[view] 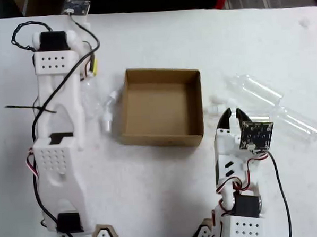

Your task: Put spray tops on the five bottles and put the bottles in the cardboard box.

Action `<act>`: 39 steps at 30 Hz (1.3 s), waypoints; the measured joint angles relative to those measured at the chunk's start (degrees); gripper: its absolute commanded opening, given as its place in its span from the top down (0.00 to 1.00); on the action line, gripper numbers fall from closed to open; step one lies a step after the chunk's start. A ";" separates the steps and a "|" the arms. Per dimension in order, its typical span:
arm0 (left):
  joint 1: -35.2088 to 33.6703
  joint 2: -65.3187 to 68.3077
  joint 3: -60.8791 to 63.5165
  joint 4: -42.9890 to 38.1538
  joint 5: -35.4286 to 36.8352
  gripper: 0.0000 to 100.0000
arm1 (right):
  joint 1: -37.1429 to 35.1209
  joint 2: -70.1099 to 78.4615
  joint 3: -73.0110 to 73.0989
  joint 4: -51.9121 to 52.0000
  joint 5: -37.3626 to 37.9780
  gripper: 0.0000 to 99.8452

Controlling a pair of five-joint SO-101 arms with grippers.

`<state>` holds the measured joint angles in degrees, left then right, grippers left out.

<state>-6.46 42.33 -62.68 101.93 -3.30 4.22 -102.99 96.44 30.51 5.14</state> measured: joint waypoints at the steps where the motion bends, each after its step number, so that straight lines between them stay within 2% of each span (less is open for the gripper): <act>1: 0.26 0.00 0.00 0.00 0.00 0.94 | 0.00 0.00 0.00 0.00 0.00 0.94; 6: 3.96 -1.58 0.00 0.09 0.00 0.94 | 0.00 0.00 0.00 0.00 0.00 0.94; 18: 14.51 -18.73 0.00 0.09 0.00 0.94 | 0.00 0.00 0.00 0.00 0.00 0.94; 26: 21.27 -18.81 0.00 -1.49 -2.99 0.94 | 0.00 0.00 0.00 0.00 0.00 0.94; 31: 21.19 -17.85 0.00 -3.60 -3.78 0.94 | 0.00 0.00 0.00 0.00 0.00 0.94; 39: 20.48 -6.68 0.00 -8.62 -6.59 0.94 | 0.00 0.00 0.00 0.00 0.00 0.94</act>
<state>14.02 35.65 -62.68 93.32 -9.89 4.22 -102.99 96.44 30.51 5.14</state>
